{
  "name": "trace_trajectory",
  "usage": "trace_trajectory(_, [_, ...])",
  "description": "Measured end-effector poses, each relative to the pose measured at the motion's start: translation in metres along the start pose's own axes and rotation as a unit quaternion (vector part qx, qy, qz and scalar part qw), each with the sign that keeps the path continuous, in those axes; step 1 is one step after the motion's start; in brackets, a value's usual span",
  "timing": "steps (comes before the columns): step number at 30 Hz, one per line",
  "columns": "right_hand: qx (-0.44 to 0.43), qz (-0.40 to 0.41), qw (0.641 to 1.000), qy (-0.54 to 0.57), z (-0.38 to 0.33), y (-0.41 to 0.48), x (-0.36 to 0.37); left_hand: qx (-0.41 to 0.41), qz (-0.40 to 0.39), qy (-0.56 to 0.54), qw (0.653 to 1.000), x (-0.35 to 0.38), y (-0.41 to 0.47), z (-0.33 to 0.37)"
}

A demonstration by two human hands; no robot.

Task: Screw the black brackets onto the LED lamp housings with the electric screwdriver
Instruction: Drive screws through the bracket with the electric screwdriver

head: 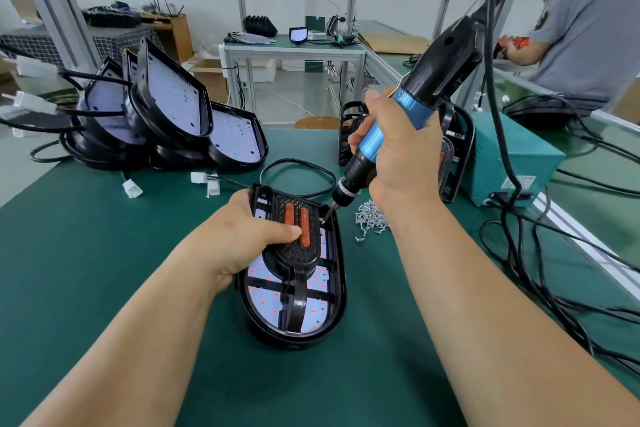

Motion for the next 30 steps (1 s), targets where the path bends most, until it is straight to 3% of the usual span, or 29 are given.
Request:
trace_trajectory(22, [-0.014,-0.015,1.0,-0.009,0.002,-0.001,0.0,0.001,-0.008,-0.011,1.0,0.0,0.001,-0.001])
trace_trajectory(27, [0.02,0.044,0.998,0.026,0.001,0.006,-0.011,-0.006,-0.012,-0.02,1.0,-0.003,0.002,-0.003])
trace_trajectory(30, [0.044,0.118,0.989,0.077,-0.012,0.016,-0.029,-0.018,0.036,-0.063,0.997,-0.012,0.006,-0.004])
Point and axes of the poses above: each hand's wrist, its own y-axis towards the middle knuckle, its own x-axis out of the palm, z = x × y, the point moved 3 cm from there along y, towards the middle knuckle, and after that the axes turned 7 degrees about z, right-handed, at the moved point
